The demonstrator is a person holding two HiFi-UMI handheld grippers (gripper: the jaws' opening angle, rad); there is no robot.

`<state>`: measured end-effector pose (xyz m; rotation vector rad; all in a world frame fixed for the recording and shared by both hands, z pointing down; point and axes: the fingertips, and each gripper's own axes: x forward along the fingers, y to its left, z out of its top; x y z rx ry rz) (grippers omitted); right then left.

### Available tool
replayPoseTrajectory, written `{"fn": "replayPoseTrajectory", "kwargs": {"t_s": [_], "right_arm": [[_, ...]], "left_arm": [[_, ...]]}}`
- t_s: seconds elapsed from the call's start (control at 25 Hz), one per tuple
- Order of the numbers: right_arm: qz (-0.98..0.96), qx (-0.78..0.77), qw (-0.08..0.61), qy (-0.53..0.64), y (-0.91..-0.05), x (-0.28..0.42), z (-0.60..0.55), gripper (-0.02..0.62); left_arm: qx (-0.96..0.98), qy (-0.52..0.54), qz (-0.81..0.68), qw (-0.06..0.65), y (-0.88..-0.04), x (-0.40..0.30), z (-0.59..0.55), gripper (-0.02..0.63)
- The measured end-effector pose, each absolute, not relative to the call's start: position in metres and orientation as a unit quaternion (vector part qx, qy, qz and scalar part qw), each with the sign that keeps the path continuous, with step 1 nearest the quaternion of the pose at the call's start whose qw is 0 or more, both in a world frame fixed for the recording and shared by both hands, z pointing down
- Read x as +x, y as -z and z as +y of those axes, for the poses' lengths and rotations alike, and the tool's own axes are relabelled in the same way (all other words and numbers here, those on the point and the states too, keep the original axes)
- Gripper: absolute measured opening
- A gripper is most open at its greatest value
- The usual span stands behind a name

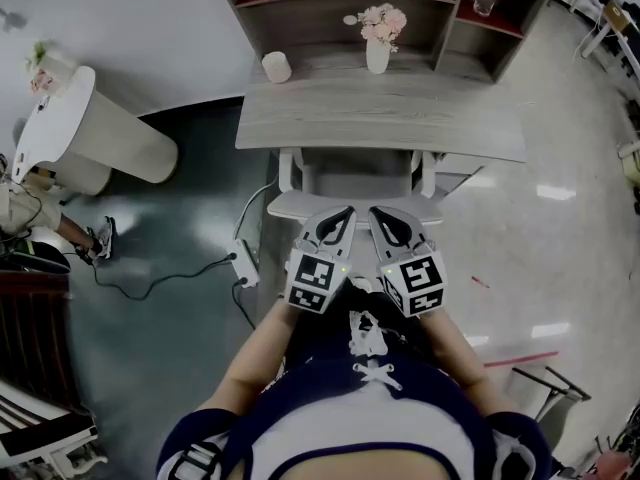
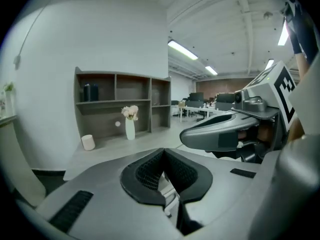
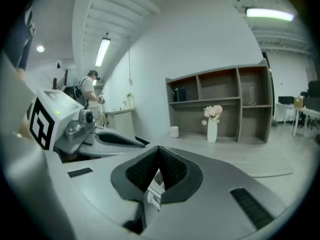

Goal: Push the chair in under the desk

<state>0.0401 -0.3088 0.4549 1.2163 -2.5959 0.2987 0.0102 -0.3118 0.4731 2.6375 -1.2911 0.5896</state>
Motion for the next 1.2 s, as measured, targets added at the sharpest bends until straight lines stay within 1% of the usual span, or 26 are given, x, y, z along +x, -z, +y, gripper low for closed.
{"fn": "replayPoseTrajectory", "kwargs": {"t_s": [0.08,0.16,0.52,1.2], "right_arm": [[-0.893,0.419,0.106,-0.123,-0.448,0.041,-0.304,0.009],[-0.895,0.417,0.101,-0.126,-0.447,0.039,-0.297,0.009],[-0.896,0.412,0.126,-0.104,-0.455,0.038,-0.276,0.009],[-0.901,0.403,0.121,-0.109,-0.455,0.033,-0.279,0.009]], "left_arm": [[0.883,-0.188,-0.420,0.090,-0.472,0.016,-0.300,0.009],[0.888,-0.180,-0.412,0.097,-0.470,0.022,-0.289,0.009],[0.881,-0.177,-0.426,0.103,-0.471,0.027,-0.275,0.009],[0.877,-0.190,-0.431,0.096,-0.473,0.023,-0.283,0.008]]}}
